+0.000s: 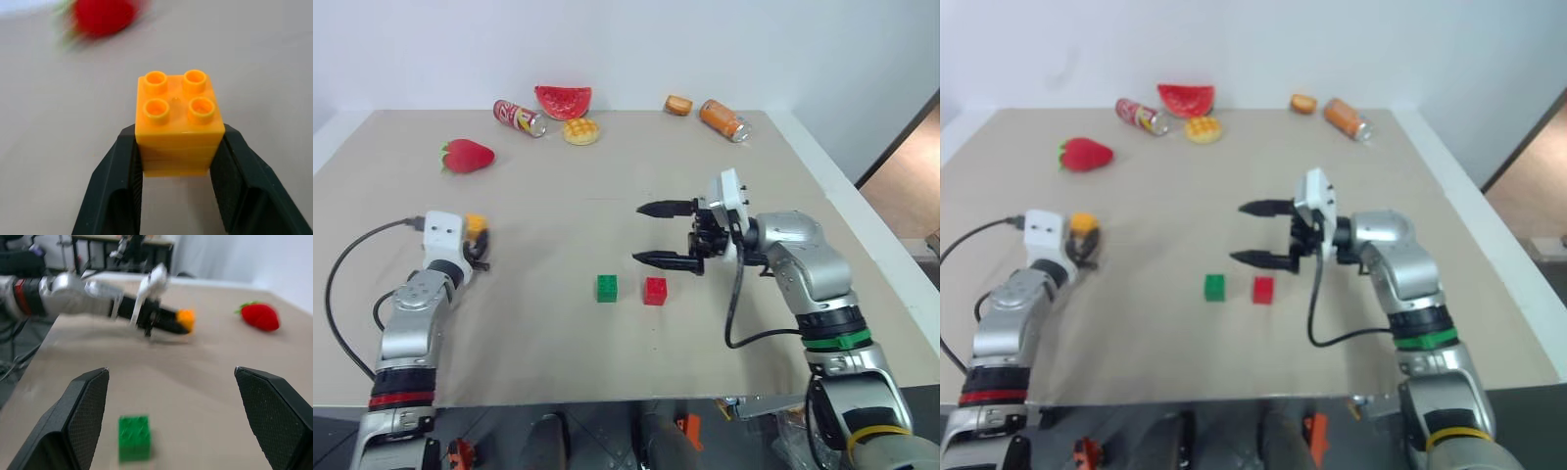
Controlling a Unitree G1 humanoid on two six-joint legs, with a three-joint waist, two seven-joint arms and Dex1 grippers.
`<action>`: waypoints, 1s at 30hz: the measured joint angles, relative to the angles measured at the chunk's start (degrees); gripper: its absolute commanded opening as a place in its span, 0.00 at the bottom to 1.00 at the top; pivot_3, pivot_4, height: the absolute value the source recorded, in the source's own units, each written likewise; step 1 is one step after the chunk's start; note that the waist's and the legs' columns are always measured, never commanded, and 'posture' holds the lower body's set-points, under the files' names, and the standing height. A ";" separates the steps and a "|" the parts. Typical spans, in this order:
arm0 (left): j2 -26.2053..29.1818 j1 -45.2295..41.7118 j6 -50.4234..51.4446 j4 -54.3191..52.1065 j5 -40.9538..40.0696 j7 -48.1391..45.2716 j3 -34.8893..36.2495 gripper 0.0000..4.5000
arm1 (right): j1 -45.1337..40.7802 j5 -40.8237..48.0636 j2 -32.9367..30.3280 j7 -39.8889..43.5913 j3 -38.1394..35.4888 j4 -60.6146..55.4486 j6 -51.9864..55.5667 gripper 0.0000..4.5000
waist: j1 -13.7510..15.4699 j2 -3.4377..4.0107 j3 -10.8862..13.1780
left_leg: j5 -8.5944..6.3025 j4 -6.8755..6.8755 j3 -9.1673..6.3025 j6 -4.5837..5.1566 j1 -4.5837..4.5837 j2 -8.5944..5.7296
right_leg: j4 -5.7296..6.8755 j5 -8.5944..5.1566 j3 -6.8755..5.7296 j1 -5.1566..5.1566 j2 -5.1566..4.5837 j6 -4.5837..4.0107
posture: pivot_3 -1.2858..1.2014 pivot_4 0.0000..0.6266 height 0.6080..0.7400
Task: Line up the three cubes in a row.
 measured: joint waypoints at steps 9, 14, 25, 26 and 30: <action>6.41 2.43 -16.14 9.01 -6.58 -39.29 -6.30 0.29 | 4.55 8.68 -6.64 0.87 -6.81 -6.86 9.65 0.95 | -0.15 0.01 0.01 | -0.11 -0.09 0.11 -0.04 -0.01 0.02 | 0.03 -0.32 -0.01 -0.15 -0.05 -0.19 | 0.52 0.24 1.00; 5.06 -4.11 -17.94 13.14 -6.43 -47.14 -11.33 0.29 | 8.86 8.02 -10.03 0.93 -7.04 -9.03 10.40 0.95 | 0.17 0.01 0.00 | -0.08 0.13 0.18 0.01 -0.13 0.00 | 0.01 -0.29 0.02 -0.08 -0.11 -0.05 | 0.52 0.24 1.00; 4.29 -13.36 -20.94 26.62 -4.29 -55.49 -13.88 0.29 | 12.32 7.45 -11.06 -1.21 -7.22 -11.22 10.24 0.95 | -0.24 0.01 0.01 | -0.07 0.11 0.09 0.02 -0.14 0.03 | 0.07 -0.17 0.03 -0.12 0.03 0.21 | 0.52 0.24 1.00; 4.19 -13.72 -21.15 27.45 -4.19 -55.82 -13.88 0.29 | 12.42 7.46 -11.06 -1.27 -7.22 -11.30 10.24 0.95 | -0.21 0.01 0.00 | -0.07 0.11 0.09 0.02 -0.15 0.02 | 0.07 -0.17 0.03 -0.12 0.02 0.22 | 0.52 0.24 1.00; 3.65 -15.48 -23.15 31.28 -3.34 -57.66 -13.97 0.29 | 12.59 7.49 -11.14 -1.58 -7.25 -11.81 10.25 0.95 | -0.17 0.01 0.00 | -0.07 0.12 0.09 0.02 -0.17 0.02 | 0.06 -0.17 0.03 -0.12 0.01 0.23 | 0.52 0.24 1.00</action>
